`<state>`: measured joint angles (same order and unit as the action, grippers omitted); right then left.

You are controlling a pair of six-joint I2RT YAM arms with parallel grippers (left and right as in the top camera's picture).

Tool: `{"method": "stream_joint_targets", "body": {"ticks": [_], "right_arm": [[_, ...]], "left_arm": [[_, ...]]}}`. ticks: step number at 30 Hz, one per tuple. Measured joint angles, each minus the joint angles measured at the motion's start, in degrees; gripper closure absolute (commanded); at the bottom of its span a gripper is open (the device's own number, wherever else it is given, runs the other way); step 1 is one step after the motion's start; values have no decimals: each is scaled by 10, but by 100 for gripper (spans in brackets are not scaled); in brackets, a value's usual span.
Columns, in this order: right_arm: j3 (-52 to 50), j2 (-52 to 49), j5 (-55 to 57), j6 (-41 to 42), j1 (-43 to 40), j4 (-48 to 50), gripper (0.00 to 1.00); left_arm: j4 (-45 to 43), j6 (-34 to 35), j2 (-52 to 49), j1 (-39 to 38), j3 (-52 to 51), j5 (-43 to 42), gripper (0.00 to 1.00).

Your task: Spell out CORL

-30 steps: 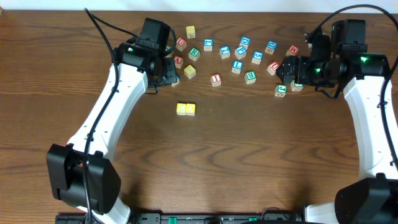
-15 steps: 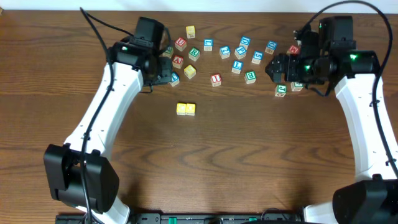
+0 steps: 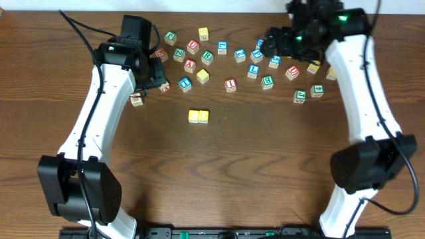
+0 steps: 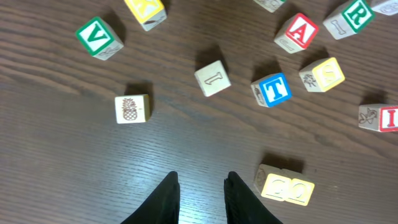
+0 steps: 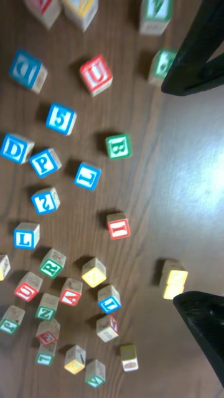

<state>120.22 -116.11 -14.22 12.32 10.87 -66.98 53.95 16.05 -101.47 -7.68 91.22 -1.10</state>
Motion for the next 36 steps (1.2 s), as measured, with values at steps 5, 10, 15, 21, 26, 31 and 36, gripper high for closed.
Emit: {"method": "stream_joint_targets", "body": {"ticks": [5,10,15,21,26,31,36], "right_arm": [[1,-30,2,15,21,14,4],[1,-34,8,20,26,14,4],[2,-34,19,22,26,3,4],[2,-34,33,23,26,-11,3],[2,-34,36,23,26,-15,3],[2,-34,37,24,26,-22,2],[2,-34,38,24,27,-24,1]], "left_arm": [[3,0,0,2,0,0,75],[3,0,0,2,0,0,75],[4,0,0,2,0,0,69],[5,-5,0,2,0,0,62],[5,-6,0,2,0,0,67],[4,-8,0,0,-3,0,81],[0,-10,-5,-11,-32,-1,92]]}}
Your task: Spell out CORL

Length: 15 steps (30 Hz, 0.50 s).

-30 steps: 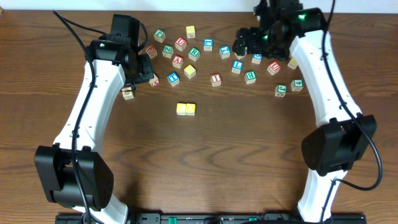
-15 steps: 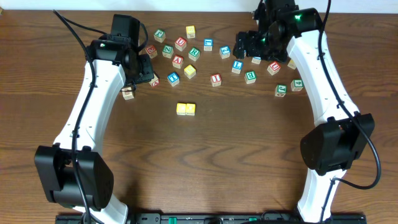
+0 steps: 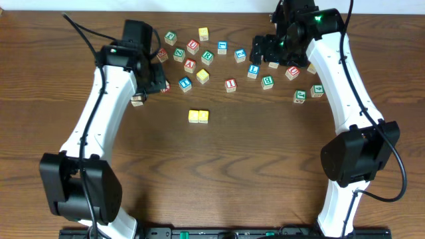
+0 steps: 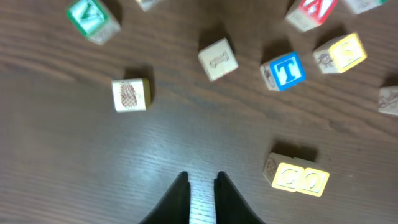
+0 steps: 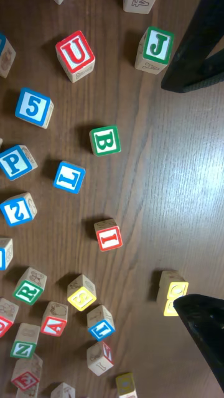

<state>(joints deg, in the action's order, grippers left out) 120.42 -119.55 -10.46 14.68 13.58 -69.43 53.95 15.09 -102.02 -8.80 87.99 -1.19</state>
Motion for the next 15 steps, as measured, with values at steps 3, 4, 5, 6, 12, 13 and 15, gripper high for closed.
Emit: {"method": "stream_joint_targets", "body": {"ticks": [3,4,5,6,12,13,15], "right_arm": [[0,0,0,0,0,-2,1],[0,0,0,0,0,-4,1],[0,0,0,0,0,-6,1],[0,0,0,0,0,-8,1],[0,0,0,0,0,-16,1],[0,0,0,0,0,-16,1],[0,0,0,0,0,-16,1]], "left_arm": [[-8,-6,-19,-14,-10,-3,92],[-10,-11,-28,-19,-11,-6,93],[-14,-17,-41,-26,-12,-10,92],[-15,-19,-50,-31,-12,-13,93],[-16,-35,-101,-61,-18,-21,92],[-16,-36,-106,-63,-22,-22,92],[-18,-42,-118,-66,-28,-26,93]]}}
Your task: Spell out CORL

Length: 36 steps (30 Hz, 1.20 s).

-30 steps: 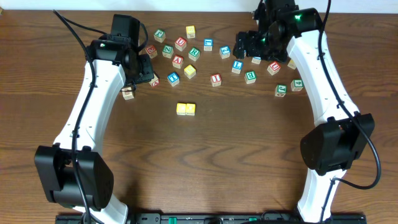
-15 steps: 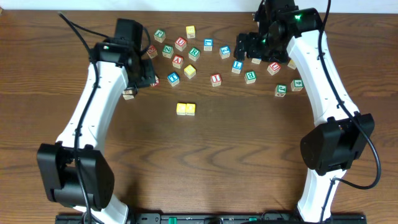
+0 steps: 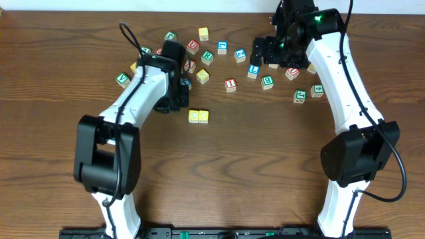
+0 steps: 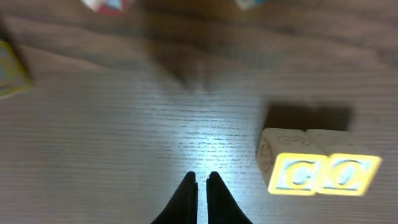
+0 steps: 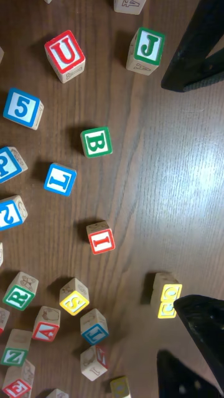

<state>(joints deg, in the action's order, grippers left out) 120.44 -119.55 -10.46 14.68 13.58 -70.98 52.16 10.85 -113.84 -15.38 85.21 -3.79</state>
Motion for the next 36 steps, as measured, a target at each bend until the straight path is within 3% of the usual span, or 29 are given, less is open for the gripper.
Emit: {"method": "stream_joint_targets", "body": {"ticks": [10,36], "right_arm": [[0,0,0,0,0,-6,1],[0,0,0,0,0,-17,1]], "left_arm": [[-59,-37,-26,-1,-18,-51,93],[-89,-32,-26,-35,-36,-99,92]]}}
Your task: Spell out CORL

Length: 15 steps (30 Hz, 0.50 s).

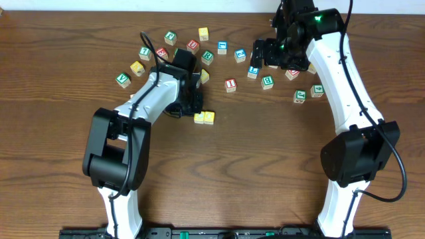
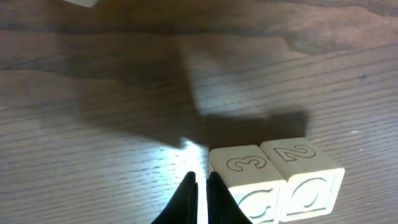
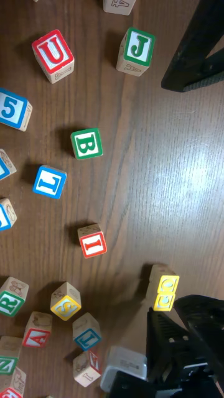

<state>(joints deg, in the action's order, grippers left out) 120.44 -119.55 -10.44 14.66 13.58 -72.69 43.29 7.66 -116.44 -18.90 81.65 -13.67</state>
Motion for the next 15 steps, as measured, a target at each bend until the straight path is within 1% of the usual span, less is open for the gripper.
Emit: {"method": "stream_joint_targets", "body": {"ticks": [8,15], "right_arm": [[0,0,0,0,0,-1,1],[0,0,0,0,0,-1,1]], "left_arm": [[1,31,0,-21,0,-1,93],[2,62,0,-24,0,-2,93]]}}
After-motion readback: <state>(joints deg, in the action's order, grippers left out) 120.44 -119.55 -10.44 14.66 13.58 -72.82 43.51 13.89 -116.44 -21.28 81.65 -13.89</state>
